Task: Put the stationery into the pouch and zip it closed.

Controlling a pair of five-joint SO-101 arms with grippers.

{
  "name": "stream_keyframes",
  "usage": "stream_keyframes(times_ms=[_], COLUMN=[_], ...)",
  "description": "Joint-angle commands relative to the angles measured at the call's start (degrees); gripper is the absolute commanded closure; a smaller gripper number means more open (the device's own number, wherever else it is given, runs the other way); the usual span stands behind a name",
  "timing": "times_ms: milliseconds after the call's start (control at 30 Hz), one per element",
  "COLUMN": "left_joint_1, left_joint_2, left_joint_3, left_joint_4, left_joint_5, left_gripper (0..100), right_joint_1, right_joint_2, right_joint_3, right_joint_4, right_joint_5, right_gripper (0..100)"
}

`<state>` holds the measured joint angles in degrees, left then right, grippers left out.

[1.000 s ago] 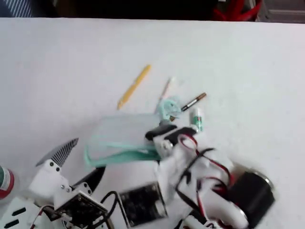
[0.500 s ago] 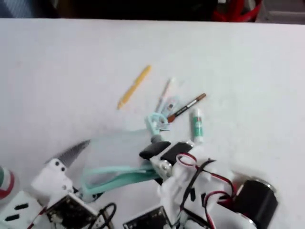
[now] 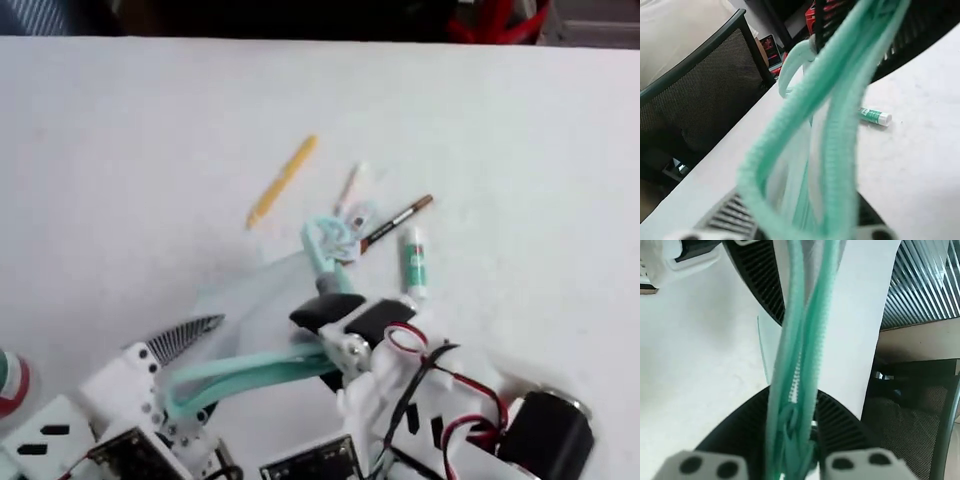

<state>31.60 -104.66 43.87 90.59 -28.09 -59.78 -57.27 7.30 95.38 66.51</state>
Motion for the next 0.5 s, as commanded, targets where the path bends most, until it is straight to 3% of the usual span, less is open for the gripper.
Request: stream_keyframes(times_ms=[0, 67, 200, 233, 467], left_joint_1=[-0.04, -0.04, -0.13, -0.13, -0.22], left_joint_2=[0.13, 0.13, 0.13, 0.13, 0.13], left_joint_3=[-0.7, -0.7, -0.44, -0.35, -0.26], left_joint_4=[-0.88, -1.85, -3.6, -4.04, -5.36], left_joint_5=[1.14, 1.23, 1.23, 1.23, 1.23], left_gripper=[98, 98, 98, 98, 98], right_joint_1=[-1.27, -1.19, 0.13, 1.01, 5.85], right_joint_2=[-0.4, -0.4, -0.57, -0.92, -6.46], right_joint_3=[-0.62, -0.62, 0.88, 1.58, 0.26], right_joint_4=[0.4, 2.68, 3.12, 3.12, 2.77], right_joint_5=[-4.4, -5.54, -10.2, -10.02, -9.32], right_gripper=[96.0, 86.4, 56.2, 53.7, 62.7])
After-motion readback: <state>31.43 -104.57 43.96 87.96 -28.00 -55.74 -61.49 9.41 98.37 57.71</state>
